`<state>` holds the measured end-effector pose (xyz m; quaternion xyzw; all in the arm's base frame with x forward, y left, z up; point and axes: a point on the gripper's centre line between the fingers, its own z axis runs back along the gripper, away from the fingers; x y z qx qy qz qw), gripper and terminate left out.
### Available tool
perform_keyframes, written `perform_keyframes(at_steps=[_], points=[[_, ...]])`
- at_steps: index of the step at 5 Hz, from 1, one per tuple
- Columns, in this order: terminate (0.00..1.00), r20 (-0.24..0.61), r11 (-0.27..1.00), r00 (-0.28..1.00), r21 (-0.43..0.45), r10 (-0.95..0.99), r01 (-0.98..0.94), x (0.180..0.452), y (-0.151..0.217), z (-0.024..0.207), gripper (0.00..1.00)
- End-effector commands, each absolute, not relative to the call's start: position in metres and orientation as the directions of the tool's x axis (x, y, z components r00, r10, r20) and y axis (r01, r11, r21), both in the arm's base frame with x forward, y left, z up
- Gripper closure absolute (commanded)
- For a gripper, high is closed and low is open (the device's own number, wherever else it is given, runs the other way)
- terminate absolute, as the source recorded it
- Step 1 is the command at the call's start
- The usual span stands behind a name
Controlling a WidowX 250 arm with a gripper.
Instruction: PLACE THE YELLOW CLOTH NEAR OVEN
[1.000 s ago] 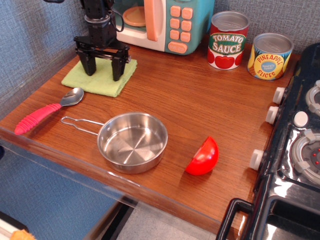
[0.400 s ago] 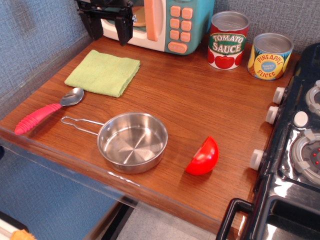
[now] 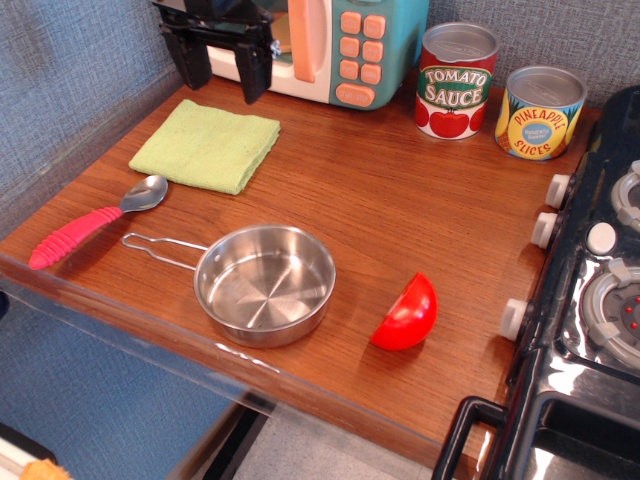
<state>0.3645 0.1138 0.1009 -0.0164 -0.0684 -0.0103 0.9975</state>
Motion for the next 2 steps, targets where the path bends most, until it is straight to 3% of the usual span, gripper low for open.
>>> perform_keyframes(at_steps=[1, 2], points=[[0.0, 0.197, 1.0, 0.98, -0.003, -0.028, 0.029, 0.3624, 0.117, 0.1277, 0.0], [1.0, 0.197, 1.0, 0.98, -0.003, -0.028, 0.029, 0.3624, 0.117, 0.1277, 0.0]])
